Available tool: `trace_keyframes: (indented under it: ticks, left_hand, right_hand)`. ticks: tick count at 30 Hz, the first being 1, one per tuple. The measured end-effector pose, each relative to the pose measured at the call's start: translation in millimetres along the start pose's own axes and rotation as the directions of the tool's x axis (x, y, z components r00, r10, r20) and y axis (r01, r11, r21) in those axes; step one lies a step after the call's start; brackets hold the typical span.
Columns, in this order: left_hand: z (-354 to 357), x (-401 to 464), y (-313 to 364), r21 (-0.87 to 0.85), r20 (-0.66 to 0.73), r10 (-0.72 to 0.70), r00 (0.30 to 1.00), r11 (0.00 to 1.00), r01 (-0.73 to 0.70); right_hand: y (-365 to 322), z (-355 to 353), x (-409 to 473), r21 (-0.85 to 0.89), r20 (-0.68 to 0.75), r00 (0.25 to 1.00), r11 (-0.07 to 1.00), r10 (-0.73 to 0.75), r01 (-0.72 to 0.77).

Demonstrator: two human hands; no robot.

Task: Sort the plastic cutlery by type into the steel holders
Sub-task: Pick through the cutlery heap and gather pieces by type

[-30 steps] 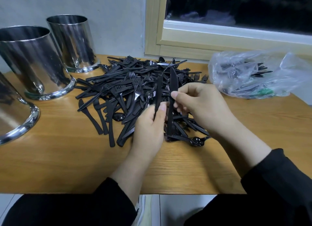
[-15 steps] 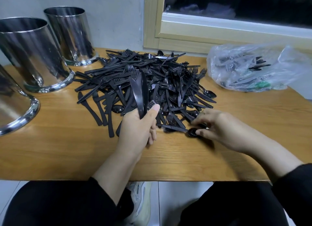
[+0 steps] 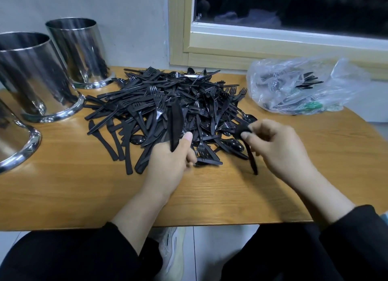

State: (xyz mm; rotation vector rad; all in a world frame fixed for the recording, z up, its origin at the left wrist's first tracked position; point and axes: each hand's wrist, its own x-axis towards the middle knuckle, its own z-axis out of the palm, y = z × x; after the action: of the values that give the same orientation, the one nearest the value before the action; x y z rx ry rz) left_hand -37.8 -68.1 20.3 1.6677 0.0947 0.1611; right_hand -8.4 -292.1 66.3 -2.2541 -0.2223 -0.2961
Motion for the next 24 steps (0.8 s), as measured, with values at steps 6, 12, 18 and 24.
trace_keyframes:
  ticks: [6, 12, 18, 24]
  left_hand:
    - [35, 5, 17, 0.163, 0.152, 0.08, 0.985, 0.981, -0.105]
    - [36, 7, 7, 0.135, 0.118, 0.133, 0.984, 0.98, -0.149]
    - [24, 12, 5, -0.004, -0.049, 0.086, 0.995, 0.996, -0.086]
    - [23, 13, -3, 0.011, -0.102, 0.08, 0.992, 0.997, -0.079]
  right_hand:
    - [-24, 11, 11, 0.685, 0.042, 0.956, 0.688, 0.291, -0.239]
    - [-14, 22, 17, 0.589, -0.002, 0.973, 0.787, 0.23, -0.185]
    - [45, 17, 24, -0.345, 0.236, 0.972, 0.934, -0.01, 0.094]
    - [53, 17, 29, -0.327, 0.354, 0.935, 0.934, -0.018, 0.142]
